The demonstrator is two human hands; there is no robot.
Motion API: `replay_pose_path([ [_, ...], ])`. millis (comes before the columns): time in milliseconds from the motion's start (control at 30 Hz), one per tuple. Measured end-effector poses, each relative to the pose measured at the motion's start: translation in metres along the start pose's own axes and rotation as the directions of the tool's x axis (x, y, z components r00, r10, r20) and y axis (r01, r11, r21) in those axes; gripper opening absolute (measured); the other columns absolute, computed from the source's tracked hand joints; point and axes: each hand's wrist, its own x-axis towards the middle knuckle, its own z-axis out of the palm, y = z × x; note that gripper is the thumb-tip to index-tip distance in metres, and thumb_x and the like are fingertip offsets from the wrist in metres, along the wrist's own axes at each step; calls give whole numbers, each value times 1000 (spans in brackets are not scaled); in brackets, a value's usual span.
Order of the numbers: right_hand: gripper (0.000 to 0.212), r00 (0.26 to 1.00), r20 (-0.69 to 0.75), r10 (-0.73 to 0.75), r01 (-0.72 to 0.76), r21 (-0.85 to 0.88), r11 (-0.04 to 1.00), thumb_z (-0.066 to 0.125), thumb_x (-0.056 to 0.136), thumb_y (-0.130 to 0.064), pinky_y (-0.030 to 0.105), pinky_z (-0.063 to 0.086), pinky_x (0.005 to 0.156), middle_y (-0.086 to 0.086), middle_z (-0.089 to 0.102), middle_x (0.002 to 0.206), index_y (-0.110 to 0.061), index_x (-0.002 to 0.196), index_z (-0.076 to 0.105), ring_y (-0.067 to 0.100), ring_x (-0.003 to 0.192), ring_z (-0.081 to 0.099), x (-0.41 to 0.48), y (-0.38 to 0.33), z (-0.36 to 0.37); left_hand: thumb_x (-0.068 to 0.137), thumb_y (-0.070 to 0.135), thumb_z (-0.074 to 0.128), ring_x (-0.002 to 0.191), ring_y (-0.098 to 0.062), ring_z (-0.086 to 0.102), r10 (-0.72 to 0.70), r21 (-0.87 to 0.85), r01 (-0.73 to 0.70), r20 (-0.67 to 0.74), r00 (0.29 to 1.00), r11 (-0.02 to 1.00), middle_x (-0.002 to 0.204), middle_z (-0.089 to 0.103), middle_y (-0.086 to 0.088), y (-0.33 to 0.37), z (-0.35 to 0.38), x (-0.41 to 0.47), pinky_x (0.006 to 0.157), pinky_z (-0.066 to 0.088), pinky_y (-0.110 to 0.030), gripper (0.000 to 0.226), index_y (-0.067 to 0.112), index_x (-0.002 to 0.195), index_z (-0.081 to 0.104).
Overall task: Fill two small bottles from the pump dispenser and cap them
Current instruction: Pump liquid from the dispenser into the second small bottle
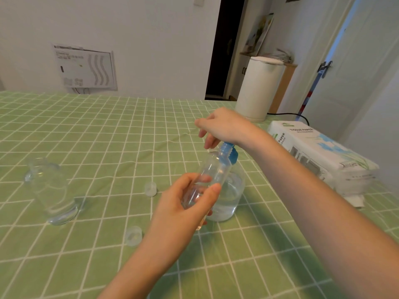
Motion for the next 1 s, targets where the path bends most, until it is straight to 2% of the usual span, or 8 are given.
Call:
replay_pose_path([
  [100,44,997,-67,-43,41,-25,999,41,96,-31,32,52,75,11,74,84,3,105,67,29,94,68,2,-2,-5,61,48,61,55,-3,61,19,8,-19,1,1000,1000,70,69,7,2,0,1,49,46,-13,43,21,94,65],
  [200,38,1000,-9,-9,9,-14,1000,40,95,-31,23,45,64,4,72,71,-6,93,69,22,84,68,3,-2,-6,60,47,61,54,-3,60,17,2,-17,-2,1000,1000,69,68,6,3,1,1,49,47,-14,43,20,94,65],
  [300,36,999,31,23,-24,7,1000,41,95,-32,27,48,77,1,69,64,-11,80,67,22,84,67,5,-1,-3,61,46,61,54,-3,60,8,3,-8,-3,1000,1000,69,68,4,3,1,0,48,46,-13,43,20,94,65],
  [433,35,997,59,54,-55,14,998,42,94,-29,34,49,87,6,69,77,-13,74,66,30,97,66,4,3,4,60,45,61,52,-2,58,-13,3,13,-16,1000,1000,64,63,6,1,1,-1,46,43,-12,42,20,95,65],
  [633,32,998,58,41,-42,14,999,43,93,-29,35,50,88,8,71,83,-12,82,68,29,97,66,4,4,5,61,44,61,52,-2,59,-9,13,9,-22,1000,1000,63,65,7,0,0,-1,46,44,-12,42,20,95,65],
  [733,33,999,46,-4,2,32,999,44,94,-31,28,49,80,5,71,74,-9,91,68,24,92,68,4,3,-1,62,44,61,52,-1,59,9,16,-9,-12,1000,1000,66,66,2,1,0,-1,47,44,-11,41,21,96,65],
  [800,36,999,6,-45,45,9,999,44,95,-34,24,48,76,5,72,74,-7,97,68,21,90,68,6,1,-7,62,45,61,51,0,58,17,15,-17,-6,1000,1000,62,65,7,2,0,0,47,44,-11,41,22,96,65],
  [1000,41,998,50,-33,30,48,998,41,95,-40,25,48,77,5,73,73,-9,93,69,21,88,69,4,-1,-7,59,48,62,54,-3,59,20,5,-20,-7,1000,1000,71,68,1,2,0,1,49,47,-15,42,23,93,66],
])
